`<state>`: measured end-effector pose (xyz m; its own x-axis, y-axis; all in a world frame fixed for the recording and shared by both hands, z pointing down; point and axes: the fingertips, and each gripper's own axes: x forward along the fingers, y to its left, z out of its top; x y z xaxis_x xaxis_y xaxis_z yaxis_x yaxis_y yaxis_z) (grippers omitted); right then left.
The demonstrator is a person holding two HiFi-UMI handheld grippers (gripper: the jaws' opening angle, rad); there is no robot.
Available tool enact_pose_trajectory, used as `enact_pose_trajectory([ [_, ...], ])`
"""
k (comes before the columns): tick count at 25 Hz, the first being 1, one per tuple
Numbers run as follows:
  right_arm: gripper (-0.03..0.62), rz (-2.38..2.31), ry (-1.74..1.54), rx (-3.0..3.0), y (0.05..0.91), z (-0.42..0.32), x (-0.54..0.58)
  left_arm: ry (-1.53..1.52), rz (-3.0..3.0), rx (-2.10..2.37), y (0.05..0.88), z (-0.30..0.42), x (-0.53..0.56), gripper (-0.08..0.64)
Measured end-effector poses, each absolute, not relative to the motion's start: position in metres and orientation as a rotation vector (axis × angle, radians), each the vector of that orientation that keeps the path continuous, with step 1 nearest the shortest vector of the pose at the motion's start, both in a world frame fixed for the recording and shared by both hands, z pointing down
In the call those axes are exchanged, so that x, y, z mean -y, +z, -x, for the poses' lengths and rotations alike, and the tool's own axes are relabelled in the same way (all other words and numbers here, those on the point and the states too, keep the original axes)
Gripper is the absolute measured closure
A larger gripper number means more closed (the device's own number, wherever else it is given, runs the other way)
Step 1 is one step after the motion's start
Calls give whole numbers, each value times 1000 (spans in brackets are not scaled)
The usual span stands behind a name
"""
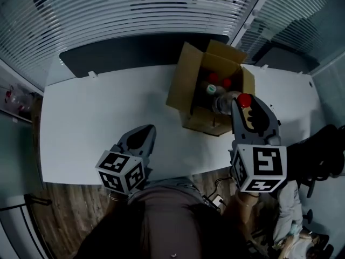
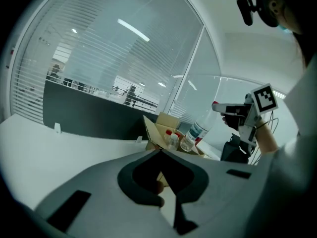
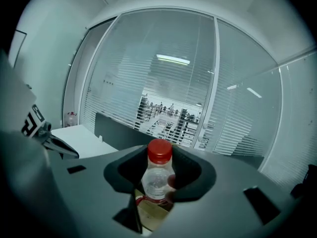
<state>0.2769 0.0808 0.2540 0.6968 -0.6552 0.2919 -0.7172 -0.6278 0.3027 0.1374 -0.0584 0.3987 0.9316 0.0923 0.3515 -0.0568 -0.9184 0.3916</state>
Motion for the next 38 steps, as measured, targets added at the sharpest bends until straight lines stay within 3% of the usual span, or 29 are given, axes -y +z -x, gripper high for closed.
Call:
enact_pose_trajectory([
  [24, 440, -2504, 167, 1090, 252, -139, -52, 506, -2698, -66, 405, -15, 83, 554],
  [38, 440, -2453, 202, 1265, 279, -83, 7, 491, -2711, 129, 404, 72, 128, 554],
])
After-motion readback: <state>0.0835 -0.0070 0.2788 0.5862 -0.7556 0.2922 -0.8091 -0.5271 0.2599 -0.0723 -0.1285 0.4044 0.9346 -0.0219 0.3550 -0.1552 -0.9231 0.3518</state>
